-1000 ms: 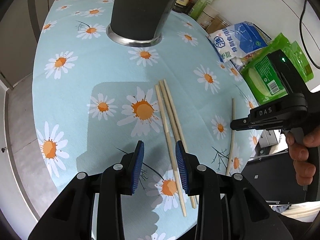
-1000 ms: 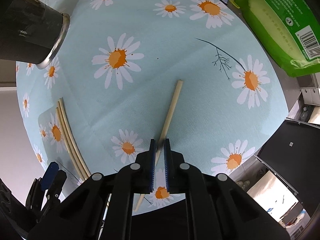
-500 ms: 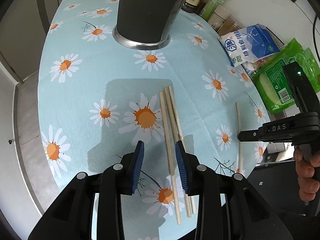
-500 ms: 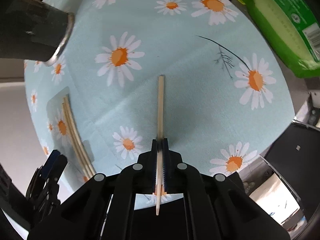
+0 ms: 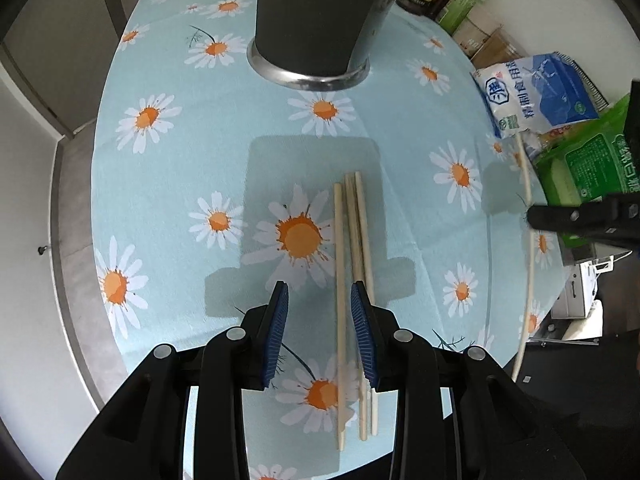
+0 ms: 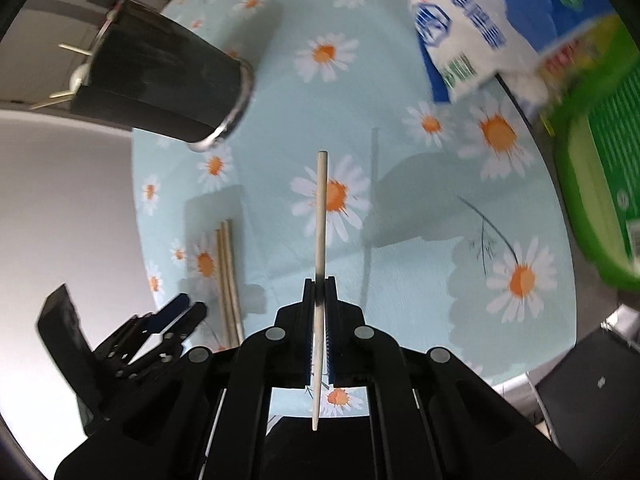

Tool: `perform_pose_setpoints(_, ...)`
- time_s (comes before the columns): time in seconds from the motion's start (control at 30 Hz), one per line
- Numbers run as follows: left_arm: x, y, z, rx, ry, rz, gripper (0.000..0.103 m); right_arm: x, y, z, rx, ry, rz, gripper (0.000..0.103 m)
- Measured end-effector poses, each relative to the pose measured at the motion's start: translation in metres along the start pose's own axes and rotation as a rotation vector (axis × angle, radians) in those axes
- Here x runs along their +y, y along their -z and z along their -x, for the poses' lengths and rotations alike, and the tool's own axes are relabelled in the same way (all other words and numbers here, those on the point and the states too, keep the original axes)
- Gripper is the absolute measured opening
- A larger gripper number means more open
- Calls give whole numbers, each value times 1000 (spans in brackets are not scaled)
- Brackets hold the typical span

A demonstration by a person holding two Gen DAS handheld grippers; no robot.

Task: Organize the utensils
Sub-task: 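Close the left tool on another wooden chopstick while the right tool holds its chopstick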

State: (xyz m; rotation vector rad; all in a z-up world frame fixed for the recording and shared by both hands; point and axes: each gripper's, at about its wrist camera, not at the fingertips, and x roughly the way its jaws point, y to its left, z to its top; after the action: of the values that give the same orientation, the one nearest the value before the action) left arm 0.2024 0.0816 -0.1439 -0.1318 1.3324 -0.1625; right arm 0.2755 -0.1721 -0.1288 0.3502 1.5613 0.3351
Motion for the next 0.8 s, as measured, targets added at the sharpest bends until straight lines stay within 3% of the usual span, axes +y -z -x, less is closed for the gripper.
perform_pose_setpoints(0.2,-11,1,-10,48,-25,33,29,3,-12,13,-7,-64,99,6)
perform_pose_setpoints(0.37,-24,-1,-16,74,-113,12,24,-4,-20,18,22,-146,154,6)
perform_pose_setpoints(0.5,-20,-5,-18,87,-142,41,20,-9,-20,20,47,-176,202,6)
perform_pose_setpoints(0.8,-21,-9,-24,130,-143,41,19,-16,-17,20,104,-195,273,6)
